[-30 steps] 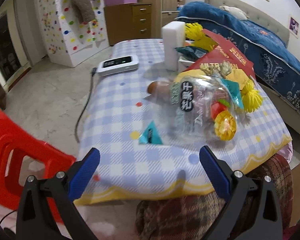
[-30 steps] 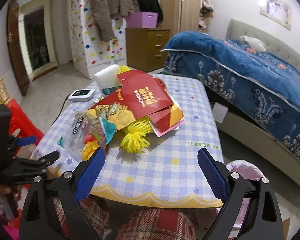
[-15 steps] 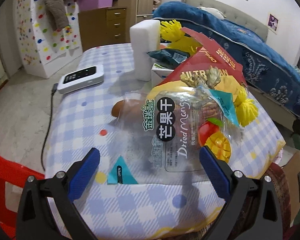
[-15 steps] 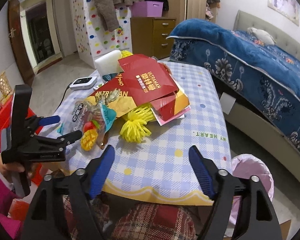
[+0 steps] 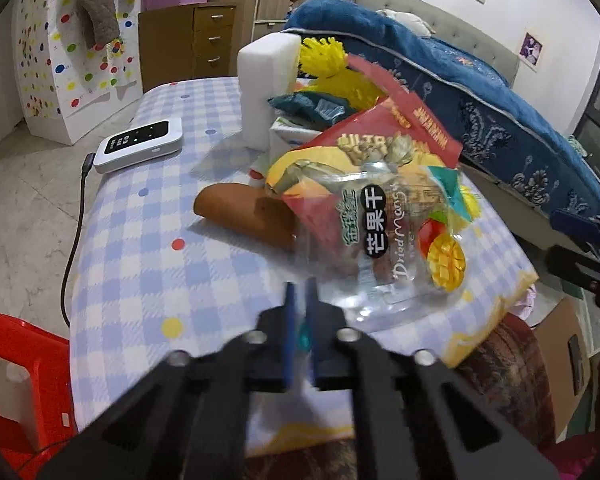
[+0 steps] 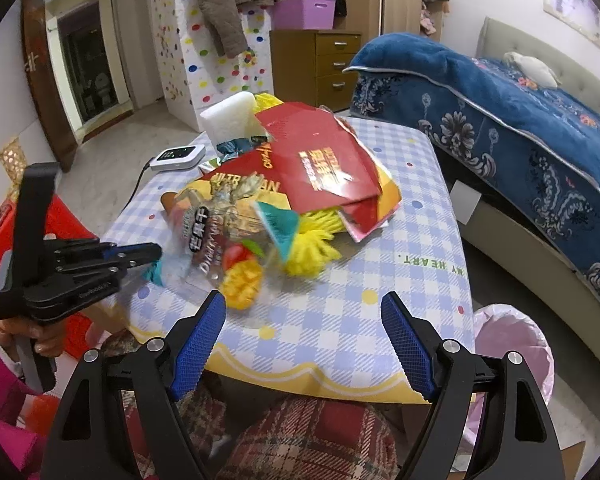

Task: Collect trash
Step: 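Reach both tools into the pile and grasp the clear mango bag with the right tool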

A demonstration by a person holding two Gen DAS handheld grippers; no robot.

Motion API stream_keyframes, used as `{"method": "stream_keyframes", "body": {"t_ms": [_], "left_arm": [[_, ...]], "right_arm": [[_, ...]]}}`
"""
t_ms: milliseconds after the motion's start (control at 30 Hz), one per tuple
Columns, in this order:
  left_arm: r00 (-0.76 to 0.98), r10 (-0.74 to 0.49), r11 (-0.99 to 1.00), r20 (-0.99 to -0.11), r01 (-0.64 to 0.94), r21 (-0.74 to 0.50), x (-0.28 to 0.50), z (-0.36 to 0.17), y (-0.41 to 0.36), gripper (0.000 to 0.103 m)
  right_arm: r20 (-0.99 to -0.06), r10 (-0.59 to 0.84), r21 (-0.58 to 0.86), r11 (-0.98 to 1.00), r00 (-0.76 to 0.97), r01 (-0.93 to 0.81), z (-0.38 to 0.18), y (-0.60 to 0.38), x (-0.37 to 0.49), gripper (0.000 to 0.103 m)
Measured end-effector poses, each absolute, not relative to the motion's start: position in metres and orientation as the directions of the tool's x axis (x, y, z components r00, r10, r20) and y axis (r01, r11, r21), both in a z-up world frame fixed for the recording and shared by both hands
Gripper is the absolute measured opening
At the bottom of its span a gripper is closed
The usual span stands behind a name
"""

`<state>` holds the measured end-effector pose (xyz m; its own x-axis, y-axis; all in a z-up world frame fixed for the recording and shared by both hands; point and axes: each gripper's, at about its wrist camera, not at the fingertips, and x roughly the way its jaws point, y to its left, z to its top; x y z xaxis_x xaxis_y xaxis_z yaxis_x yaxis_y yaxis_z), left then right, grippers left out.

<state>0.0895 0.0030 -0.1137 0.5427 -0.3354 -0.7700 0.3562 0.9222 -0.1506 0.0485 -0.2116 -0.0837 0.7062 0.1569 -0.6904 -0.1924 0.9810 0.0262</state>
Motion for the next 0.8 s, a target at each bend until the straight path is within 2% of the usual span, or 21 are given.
{"method": "stream_keyframes", "body": {"t_ms": [167,267,333,400,433,500,567,700,800], "left_arm": [[0.601,-0.354,0.919,-0.717,0.365,-0.149,0.068,-0.088,0.005,0.000],[0.603,-0.352,0.919,-0.716,0.370,-0.141,0.064,-0.083,0.004,0.000],[0.610,-0.318,0.928,-0.726,0.358,-0.106,0.064,-0.086,0.001,0.000],[0.603,-0.239,0.947,-0.761,0.318,-0.046,0.068,-0.099,-0.002,0.000],[0.596,-0.212,0.952,-0.774,0.304,-0.027,0.071,-0.106,-0.002,0.000],[0.584,-0.185,0.957,-0.791,0.290,-0.010,0.071,-0.114,0.001,0.010],[0.579,-0.181,0.959,-0.795,0.283,-0.012,0.070,-0.118,0.003,0.025],[0.580,-0.179,0.959,-0.795,0.283,-0.009,0.068,-0.123,0.004,0.027],[0.599,-0.149,0.956,-0.787,0.289,0.039,0.069,-0.125,0.000,0.027]], "right_arm": [[-0.683,0.158,0.034,0.982,0.713,-0.184,-0.083,-0.215,0.040,0.080],[-0.687,0.165,0.051,0.982,0.707,-0.180,-0.087,-0.220,0.039,0.079],[-0.690,0.190,0.074,0.978,0.698,-0.193,-0.092,-0.220,0.040,0.071],[-0.696,0.196,0.076,0.977,0.691,-0.200,-0.097,-0.218,0.042,0.059],[-0.698,0.211,0.086,0.973,0.684,-0.213,-0.100,-0.216,0.044,0.058],[-0.701,0.238,0.104,0.967,0.672,-0.234,-0.105,-0.213,0.046,0.057],[-0.705,0.267,0.119,0.958,0.657,-0.261,-0.110,-0.208,0.050,0.057],[-0.715,0.327,0.178,0.940,0.618,-0.292,-0.120,-0.200,0.061,0.058],[-0.742,0.346,0.209,0.933,0.574,-0.292,-0.135,-0.197,0.075,0.057]]}}
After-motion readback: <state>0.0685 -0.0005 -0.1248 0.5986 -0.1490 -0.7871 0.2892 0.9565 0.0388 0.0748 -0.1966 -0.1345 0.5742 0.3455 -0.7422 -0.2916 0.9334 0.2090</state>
